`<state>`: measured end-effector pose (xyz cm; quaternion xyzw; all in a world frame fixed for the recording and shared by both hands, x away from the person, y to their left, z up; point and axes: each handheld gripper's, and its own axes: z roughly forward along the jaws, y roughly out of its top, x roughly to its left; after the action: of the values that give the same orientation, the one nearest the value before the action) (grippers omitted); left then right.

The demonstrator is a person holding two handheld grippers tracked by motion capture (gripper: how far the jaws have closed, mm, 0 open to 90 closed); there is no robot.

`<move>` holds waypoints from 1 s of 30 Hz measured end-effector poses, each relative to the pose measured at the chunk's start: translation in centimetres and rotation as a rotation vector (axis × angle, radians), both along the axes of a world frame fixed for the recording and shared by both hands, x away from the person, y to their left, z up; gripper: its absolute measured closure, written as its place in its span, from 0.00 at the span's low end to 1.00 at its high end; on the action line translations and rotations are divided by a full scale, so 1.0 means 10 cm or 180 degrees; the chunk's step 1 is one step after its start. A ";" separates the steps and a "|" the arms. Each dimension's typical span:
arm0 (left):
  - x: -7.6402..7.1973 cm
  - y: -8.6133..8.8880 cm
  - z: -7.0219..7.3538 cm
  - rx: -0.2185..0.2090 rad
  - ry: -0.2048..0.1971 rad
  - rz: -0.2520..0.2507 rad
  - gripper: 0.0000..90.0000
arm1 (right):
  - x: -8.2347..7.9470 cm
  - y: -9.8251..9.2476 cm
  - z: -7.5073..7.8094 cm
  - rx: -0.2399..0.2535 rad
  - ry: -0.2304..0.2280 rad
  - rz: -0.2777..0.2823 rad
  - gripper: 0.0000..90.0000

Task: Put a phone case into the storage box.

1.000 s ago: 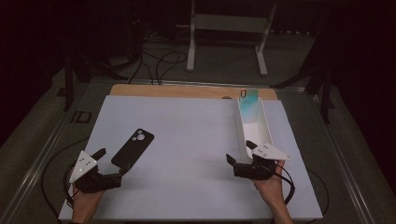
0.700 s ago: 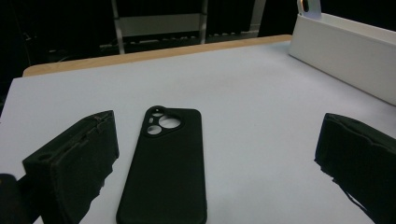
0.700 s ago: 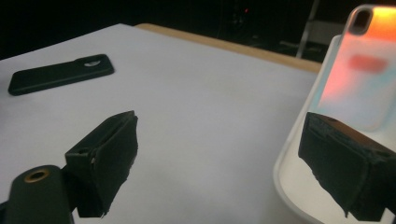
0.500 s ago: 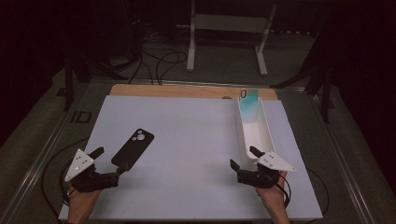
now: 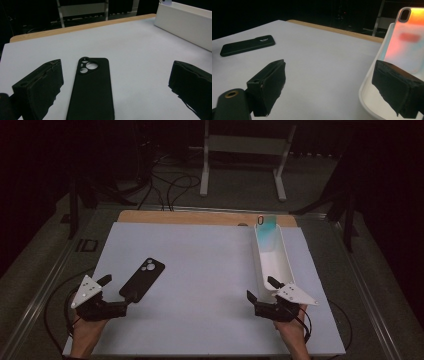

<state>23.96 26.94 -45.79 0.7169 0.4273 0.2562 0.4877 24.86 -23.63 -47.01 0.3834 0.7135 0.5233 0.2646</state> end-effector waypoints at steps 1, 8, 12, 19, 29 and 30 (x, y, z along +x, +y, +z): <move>0.01 0.00 0.00 0.0009 0.0000 0.0002 0.00 | 0.00 0.00 0.00 0.0001 -0.0001 0.0000 0.13; 0.13 0.00 -0.01 0.0057 0.0074 0.0018 0.00 | 0.00 -0.01 0.01 0.0040 -0.0034 0.0011 0.13; 0.22 0.00 -0.03 0.0090 0.0165 0.0018 0.00 | 0.00 -0.01 0.01 0.0049 -0.0040 0.0017 0.13; 0.40 -0.03 -0.13 0.0193 0.0432 0.0012 0.00 | 0.00 -0.03 0.01 0.0068 -0.0062 0.0019 0.13; 0.64 -0.11 -0.30 0.0467 0.0857 0.0108 0.00 | 0.01 -0.04 0.00 0.0075 -0.0064 0.0016 0.13; 0.66 -0.12 -0.32 0.0497 0.0903 0.0104 0.00 | 0.01 -0.04 0.00 0.0075 -0.0066 0.0015 0.13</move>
<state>30.54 25.78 -49.01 0.7746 0.4822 0.1927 0.3610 24.92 -24.07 -46.99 0.3794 0.7054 0.5363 0.2662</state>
